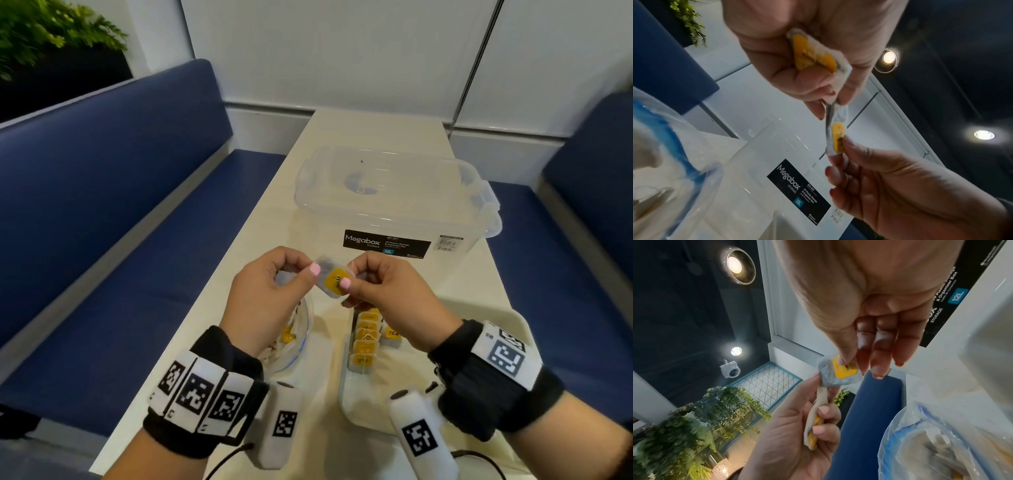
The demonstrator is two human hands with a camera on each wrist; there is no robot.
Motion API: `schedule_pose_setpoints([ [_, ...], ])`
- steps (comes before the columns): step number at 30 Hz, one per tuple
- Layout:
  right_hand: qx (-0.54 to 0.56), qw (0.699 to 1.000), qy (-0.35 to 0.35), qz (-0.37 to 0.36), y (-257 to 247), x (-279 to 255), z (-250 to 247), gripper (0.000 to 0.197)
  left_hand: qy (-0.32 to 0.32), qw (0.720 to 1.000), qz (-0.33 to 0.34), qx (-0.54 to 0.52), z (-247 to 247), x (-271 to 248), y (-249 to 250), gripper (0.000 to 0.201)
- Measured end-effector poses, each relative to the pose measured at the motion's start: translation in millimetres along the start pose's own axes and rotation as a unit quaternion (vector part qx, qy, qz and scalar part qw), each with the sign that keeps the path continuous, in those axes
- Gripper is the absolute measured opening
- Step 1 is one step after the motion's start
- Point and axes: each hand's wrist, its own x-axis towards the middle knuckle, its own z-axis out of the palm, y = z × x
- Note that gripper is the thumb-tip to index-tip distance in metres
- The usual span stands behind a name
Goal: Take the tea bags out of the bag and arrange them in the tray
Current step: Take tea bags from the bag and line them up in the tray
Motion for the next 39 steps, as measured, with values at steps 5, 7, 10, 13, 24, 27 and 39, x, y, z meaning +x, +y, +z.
schedule_pose_setpoints([
  [5,0.011,1.000,-0.005,0.004,1.6,0.1,3.2,0.011,-0.020,0.999,0.015,0.040,-0.4,2.3,5.2,0.014],
  [7,0.008,1.000,-0.005,0.004,2.5,-0.8,3.6,0.011,-0.011,0.999,0.010,0.032,-0.8,3.9,5.3,0.016],
  [10,0.009,1.000,0.006,-0.010,1.3,-0.9,3.2,0.013,-0.018,0.999,0.005,0.026,-1.8,6.2,1.8,0.013],
  [13,0.001,0.999,0.020,-0.032,-4.9,-0.1,0.1,0.016,-0.035,0.998,0.002,0.061,1.1,5.3,-3.6,0.016],
  [24,0.059,0.998,0.021,-0.011,-10.5,-0.3,-9.2,0.020,-0.058,0.997,-0.038,0.014,15.2,2.6,-8.6,0.019],
  [27,0.027,0.999,0.011,-0.024,-14.5,-0.8,-18.7,0.019,-0.078,0.995,-0.049,-0.027,23.3,-1.7,-6.9,0.028],
  [39,-0.391,0.917,-0.079,0.008,-8.0,3.6,-77.6,0.010,-0.080,0.988,-0.109,-0.069,28.9,-11.8,-28.2,0.032],
])
